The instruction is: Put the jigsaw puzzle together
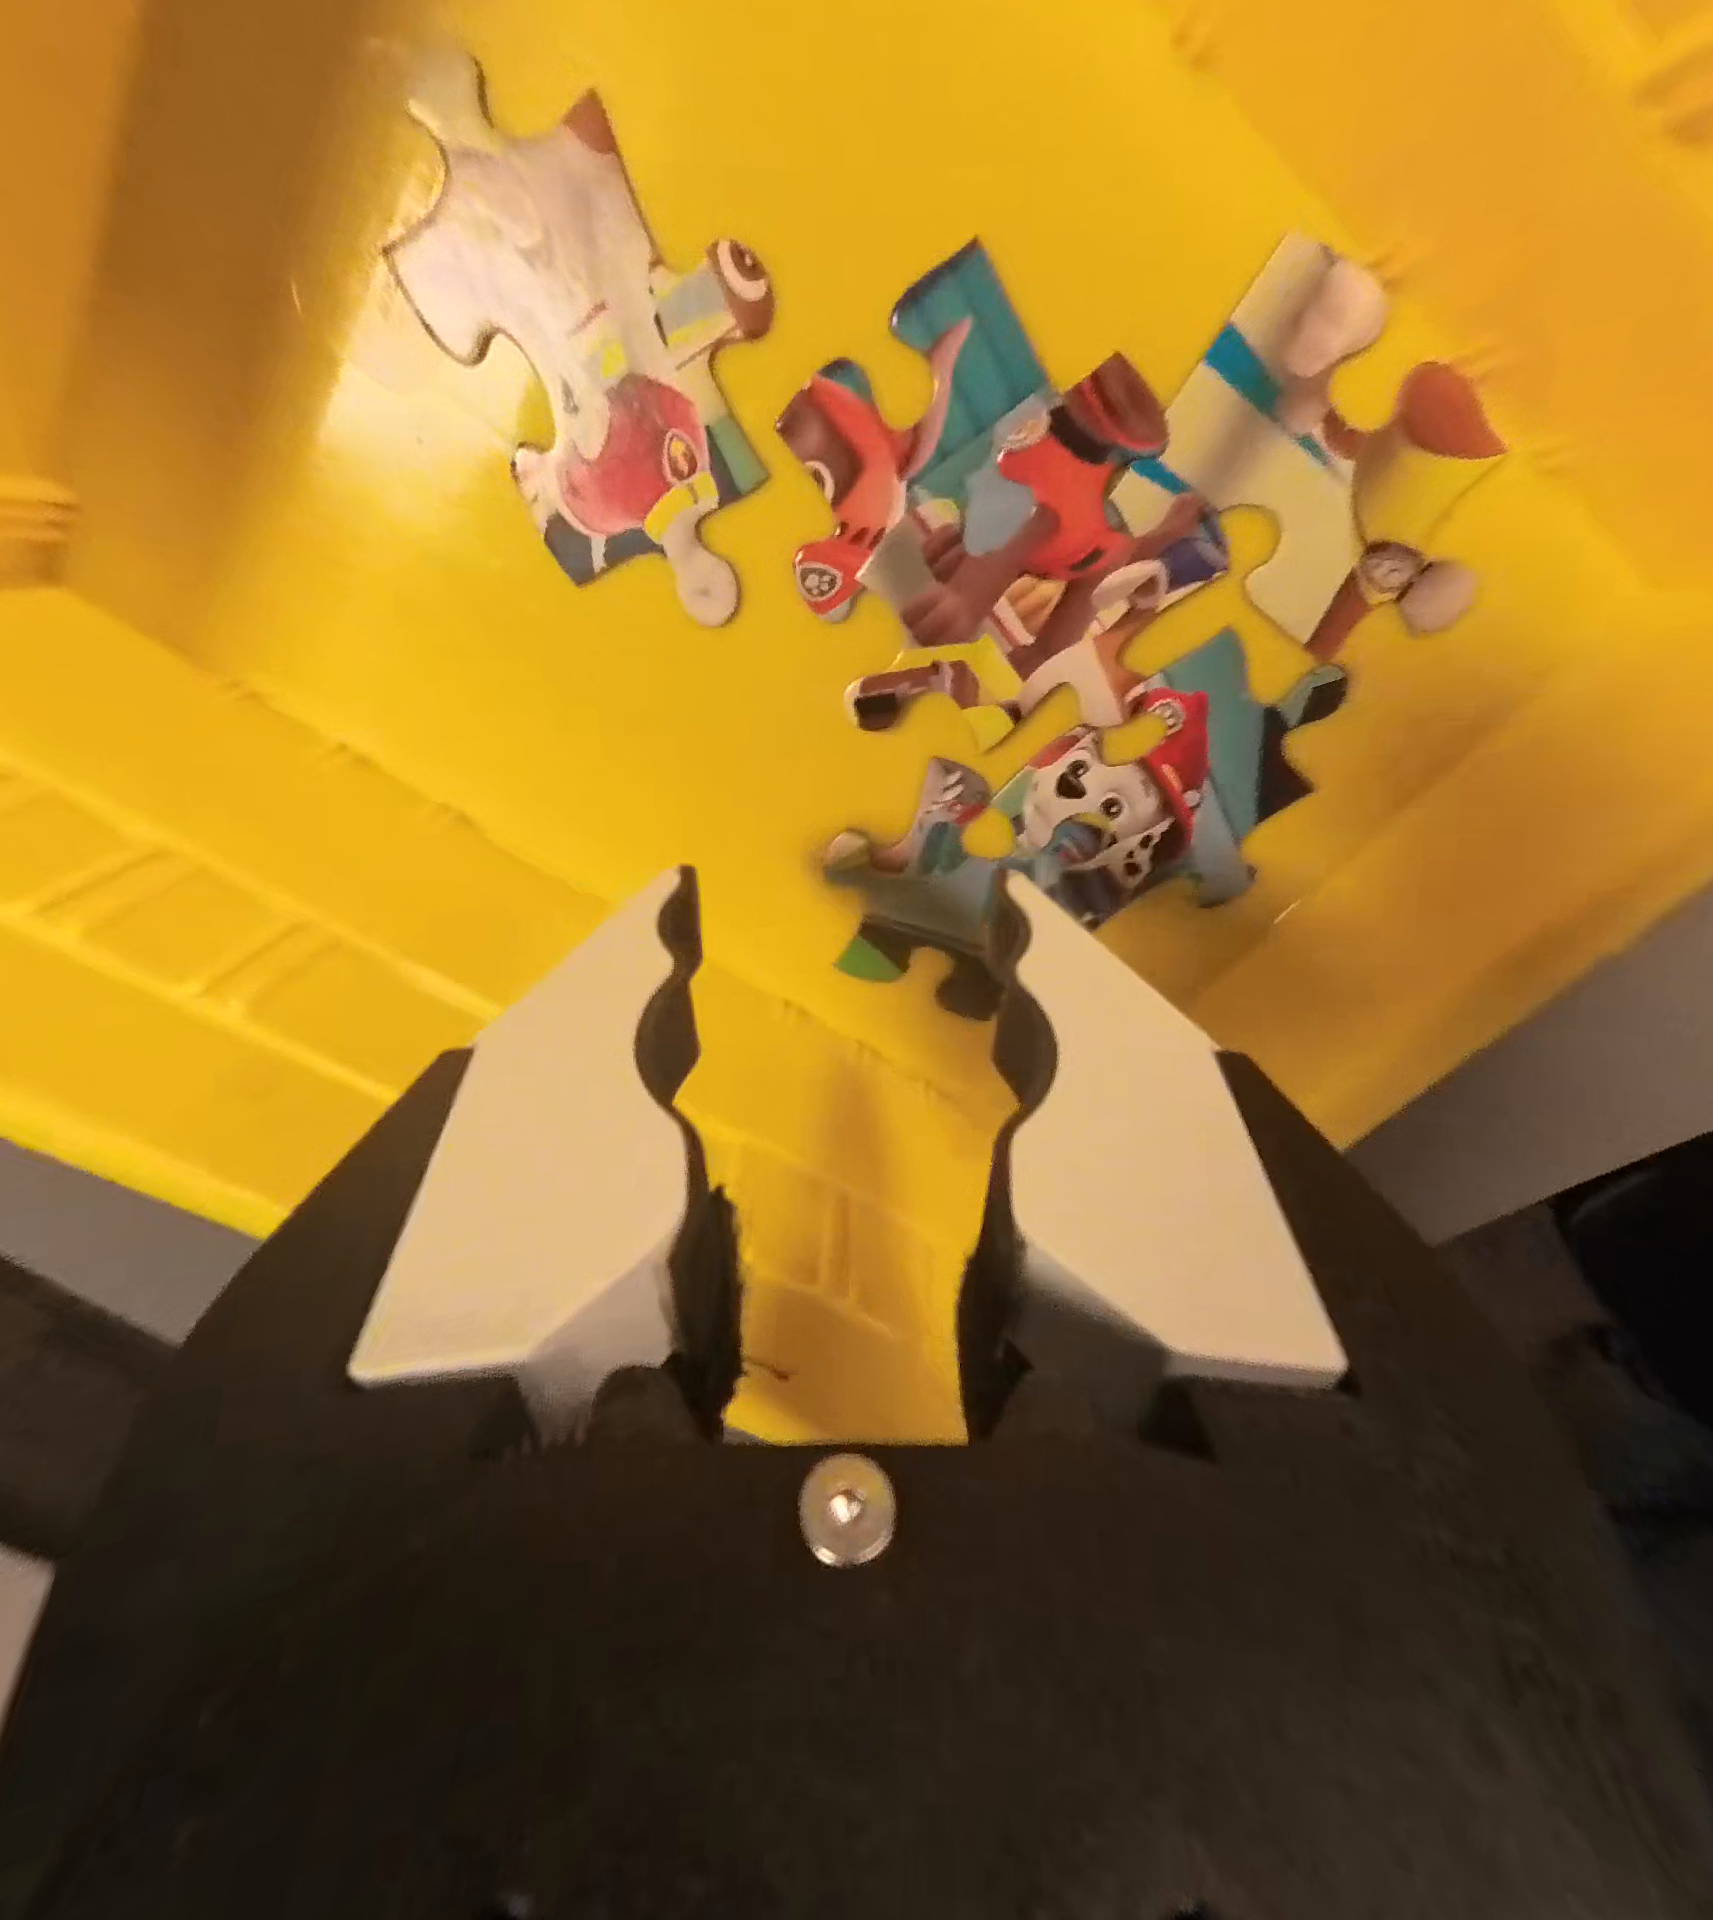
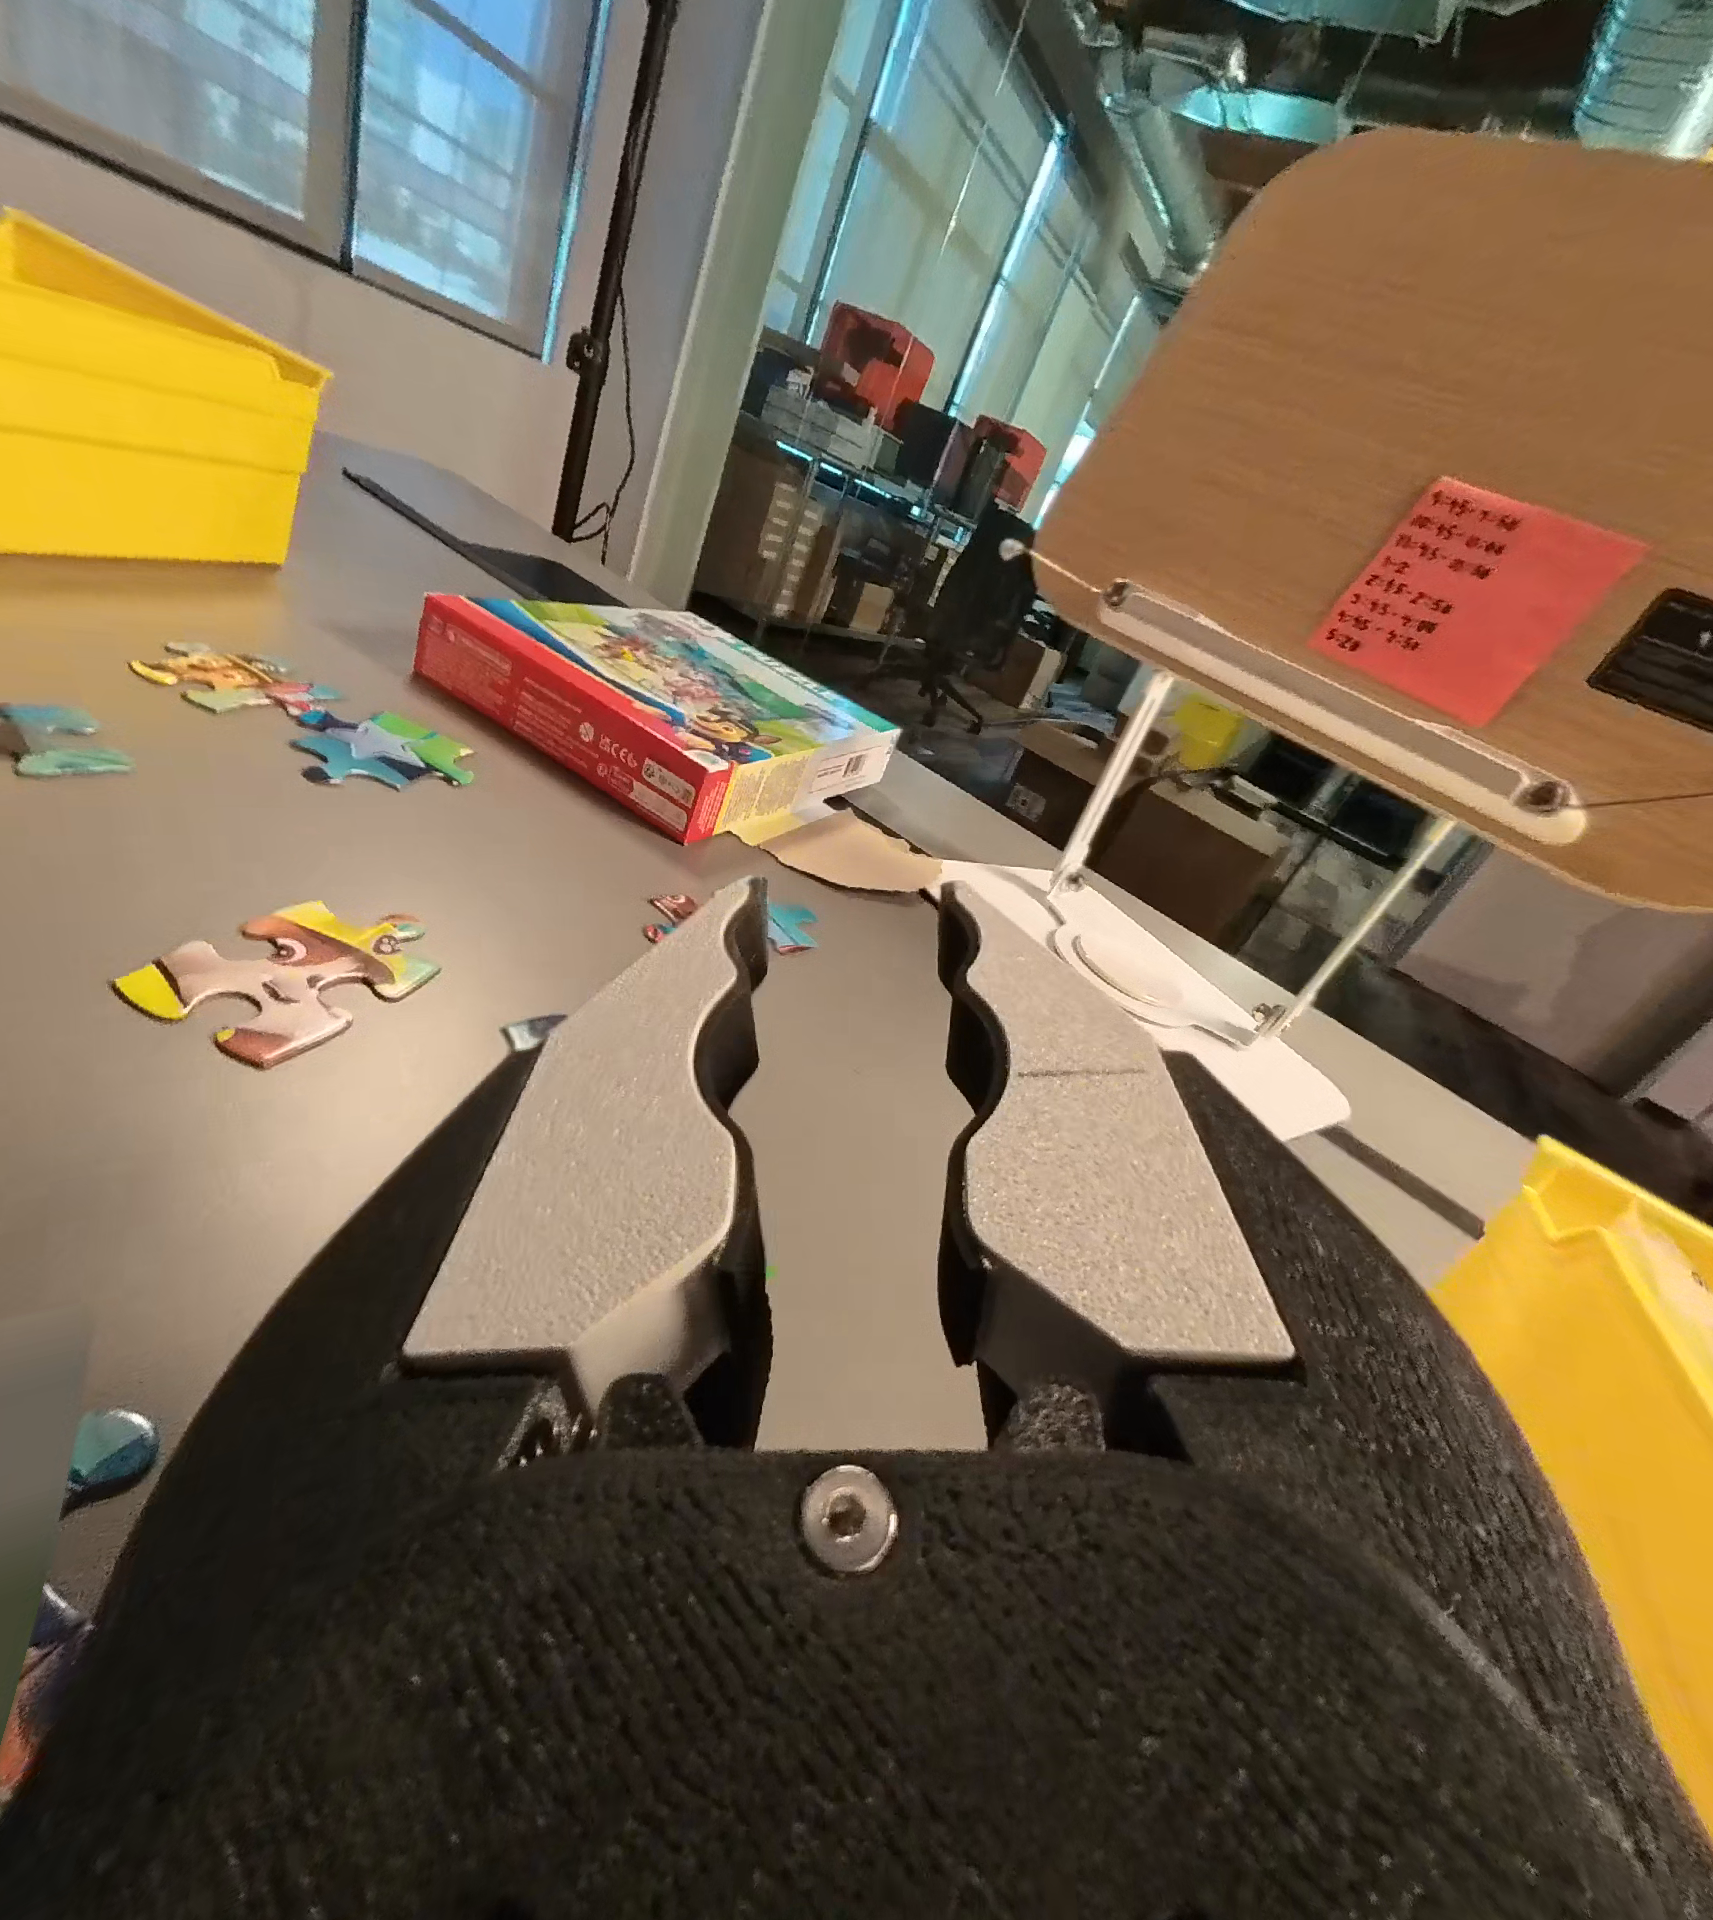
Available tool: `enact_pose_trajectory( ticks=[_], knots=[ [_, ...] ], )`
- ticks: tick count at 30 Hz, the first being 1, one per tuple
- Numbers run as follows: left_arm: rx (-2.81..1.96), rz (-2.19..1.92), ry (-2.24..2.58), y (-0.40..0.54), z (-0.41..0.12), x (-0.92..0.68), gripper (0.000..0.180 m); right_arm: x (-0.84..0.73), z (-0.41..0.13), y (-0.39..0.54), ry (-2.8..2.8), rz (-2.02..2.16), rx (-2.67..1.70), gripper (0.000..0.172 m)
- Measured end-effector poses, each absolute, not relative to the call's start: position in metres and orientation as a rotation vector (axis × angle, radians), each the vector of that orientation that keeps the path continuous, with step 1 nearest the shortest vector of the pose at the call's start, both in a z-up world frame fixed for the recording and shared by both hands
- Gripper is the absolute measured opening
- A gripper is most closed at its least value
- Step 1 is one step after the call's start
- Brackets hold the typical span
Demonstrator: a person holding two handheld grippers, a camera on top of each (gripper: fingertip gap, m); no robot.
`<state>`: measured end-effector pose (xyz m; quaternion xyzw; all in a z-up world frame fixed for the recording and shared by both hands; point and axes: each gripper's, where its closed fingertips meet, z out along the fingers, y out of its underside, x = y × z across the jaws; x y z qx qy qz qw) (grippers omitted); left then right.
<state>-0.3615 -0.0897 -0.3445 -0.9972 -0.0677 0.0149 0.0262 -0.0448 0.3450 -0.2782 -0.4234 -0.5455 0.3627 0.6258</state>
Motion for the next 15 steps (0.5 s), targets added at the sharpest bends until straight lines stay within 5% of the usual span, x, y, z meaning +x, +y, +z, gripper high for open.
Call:
enact_pose_trajectory(
  ticks=[15],
  knots=[
    [-3.321, 0.242, -0.175, -0.104, -0.373, -0.381, 0.056, -0.036, -0.27, 0.365, -1.123, 0.885, -1.049, 0.031]
  ],
)
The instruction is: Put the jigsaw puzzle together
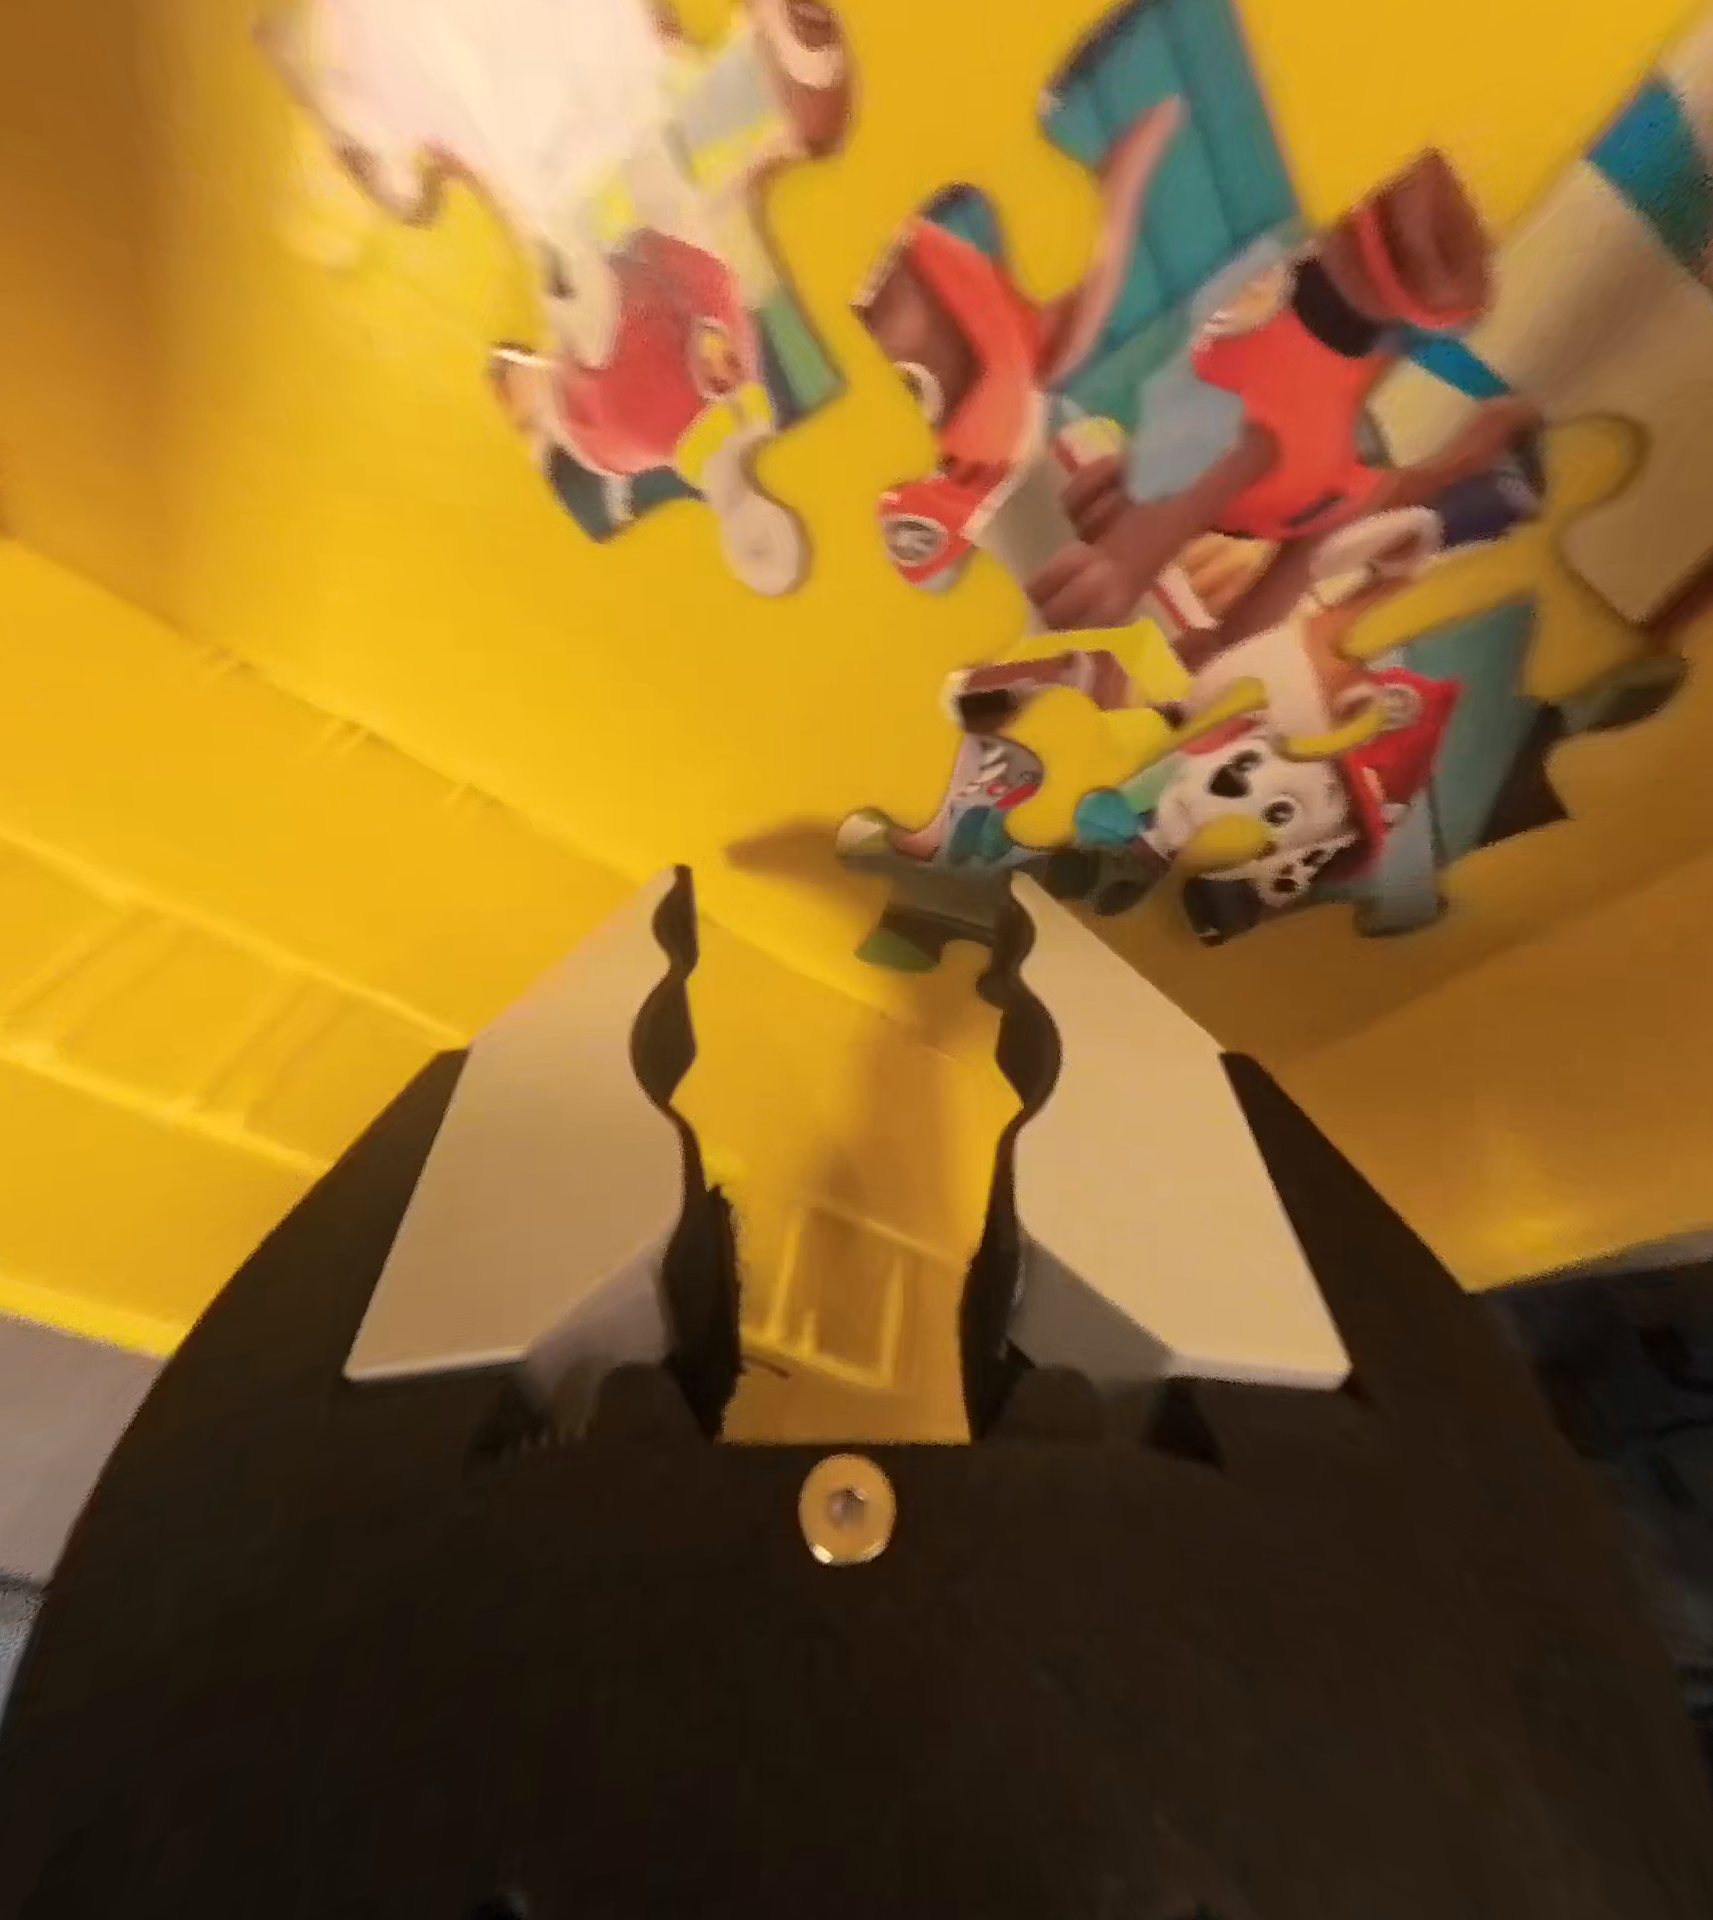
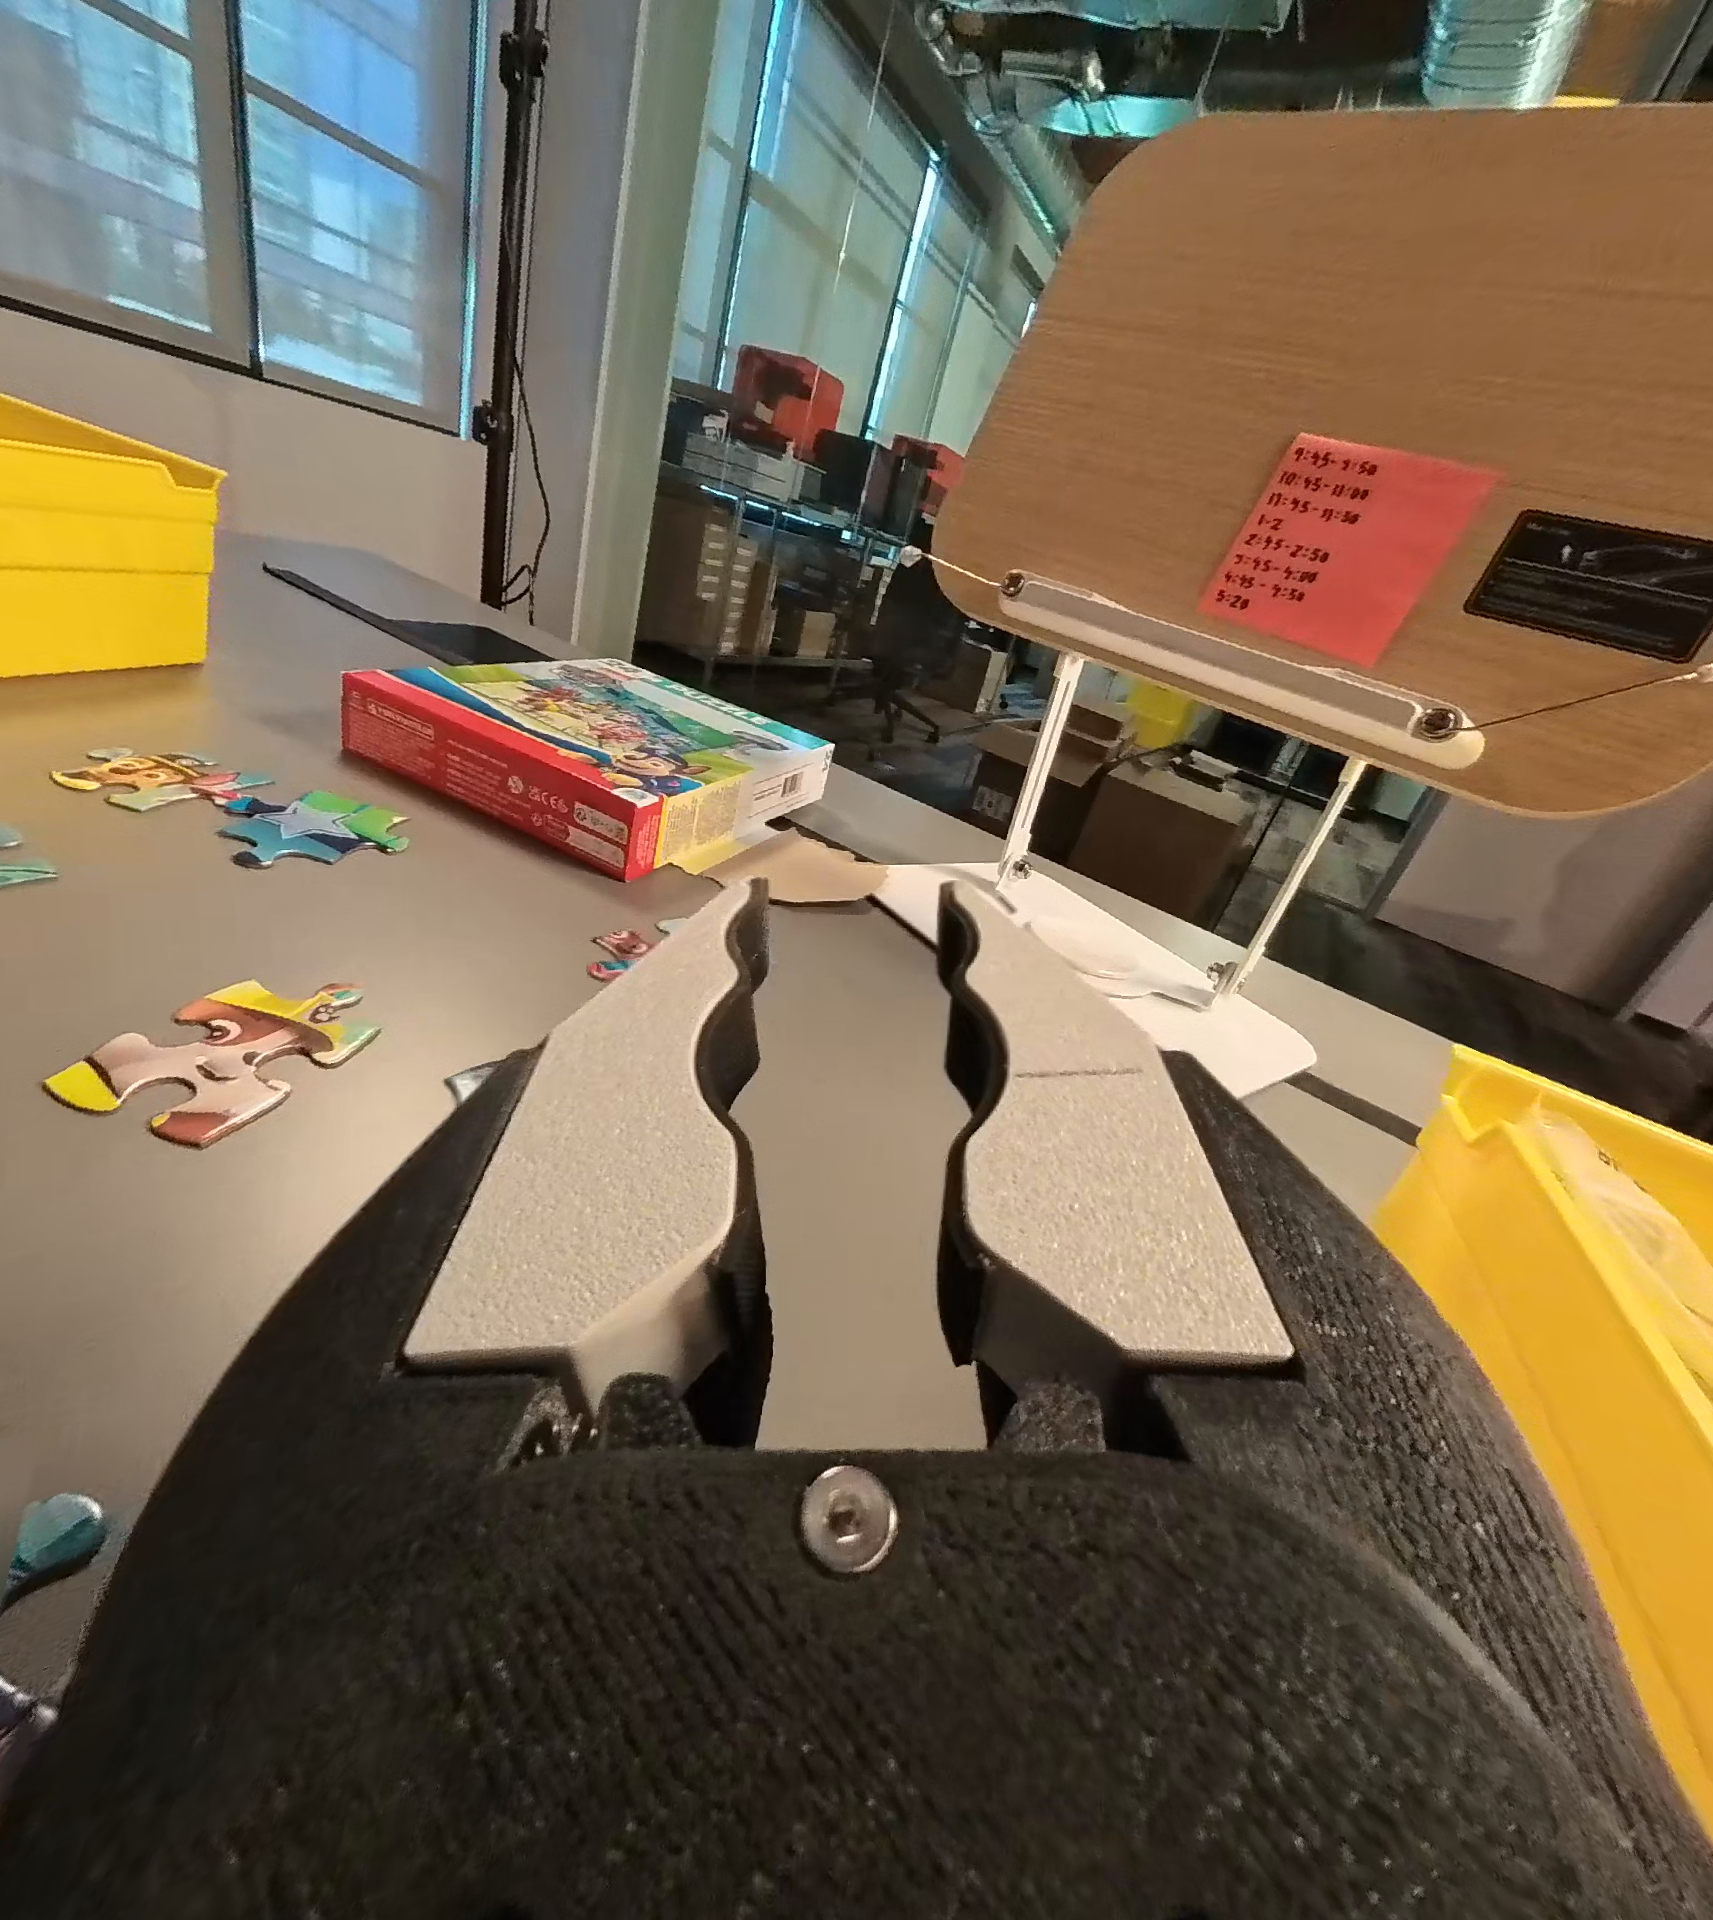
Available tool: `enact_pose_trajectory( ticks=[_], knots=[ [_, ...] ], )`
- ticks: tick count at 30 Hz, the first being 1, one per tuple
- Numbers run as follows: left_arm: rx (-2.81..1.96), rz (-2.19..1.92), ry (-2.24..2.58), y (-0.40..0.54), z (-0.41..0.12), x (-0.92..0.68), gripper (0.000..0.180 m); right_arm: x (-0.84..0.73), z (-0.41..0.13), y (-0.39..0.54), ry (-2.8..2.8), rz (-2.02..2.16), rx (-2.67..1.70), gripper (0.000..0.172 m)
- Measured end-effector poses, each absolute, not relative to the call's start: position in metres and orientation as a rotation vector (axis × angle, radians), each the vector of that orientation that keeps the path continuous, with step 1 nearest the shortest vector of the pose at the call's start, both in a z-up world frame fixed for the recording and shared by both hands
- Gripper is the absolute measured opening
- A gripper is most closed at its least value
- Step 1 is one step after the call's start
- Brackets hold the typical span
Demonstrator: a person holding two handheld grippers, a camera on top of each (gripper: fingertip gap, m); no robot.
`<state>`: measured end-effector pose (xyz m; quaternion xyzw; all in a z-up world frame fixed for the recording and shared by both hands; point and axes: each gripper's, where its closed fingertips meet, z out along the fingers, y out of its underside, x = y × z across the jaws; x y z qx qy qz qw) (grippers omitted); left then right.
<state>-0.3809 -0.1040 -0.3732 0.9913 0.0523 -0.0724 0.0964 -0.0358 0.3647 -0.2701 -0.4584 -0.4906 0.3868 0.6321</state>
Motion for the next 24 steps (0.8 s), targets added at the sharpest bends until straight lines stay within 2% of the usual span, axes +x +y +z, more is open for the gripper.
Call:
enact_pose_trajectory(
  ticks=[4, 8, 11, 12, 14, 16, 18, 22, 24],
  knots=[
    [3.099, -0.064, 0.257, -0.073, -0.367, -0.381, 0.05, -0.035, -0.27, 0.365, -1.121, 0.868, -1.04, 0.03],
    [3.31, 0.244, 0.242, -0.032, -0.359, -0.359, 0.053, -0.036, -0.271, 0.365, -1.123, 0.849, -1.042, 0.03],
    [3.248, 0.138, 0.075, -0.037, -0.376, -0.355, 0.058, -0.034, -0.269, 0.369, -1.104, 0.82, -1.041, 0.031],
    [3.252, 0.049, 0.035, -0.036, -0.377, -0.36, 0.053, -0.034, -0.269, 0.369, -1.101, 0.814, -1.041, 0.031],
    [3.198, -0.073, 0.081, -0.045, -0.375, -0.371, 0.053, -0.034, -0.269, 0.37, -1.099, 0.805, -1.044, 0.031],
    [3.085, -0.323, 0.172, -0.063, -0.37, -0.396, 0.04, -0.034, -0.27, 0.371, -1.1, 0.796, -1.046, 0.031],
    [2.971, -0.487, 0.239, -0.079, -0.365, -0.41, 0.037, -0.034, -0.27, 0.371, -1.098, 0.788, -1.046, 0.031],
    [3.286, -0.083, 0.159, -0.037, -0.361, -0.356, 0.044, -0.034, -0.27, 0.373, -1.094, 0.779, -1.051, 0.031],
    [3.356, -0.098, 0.104, -0.029, -0.354, -0.351, 0.044, -0.033, -0.27, 0.374, -1.09, 0.775, -1.055, 0.03]
  ],
)
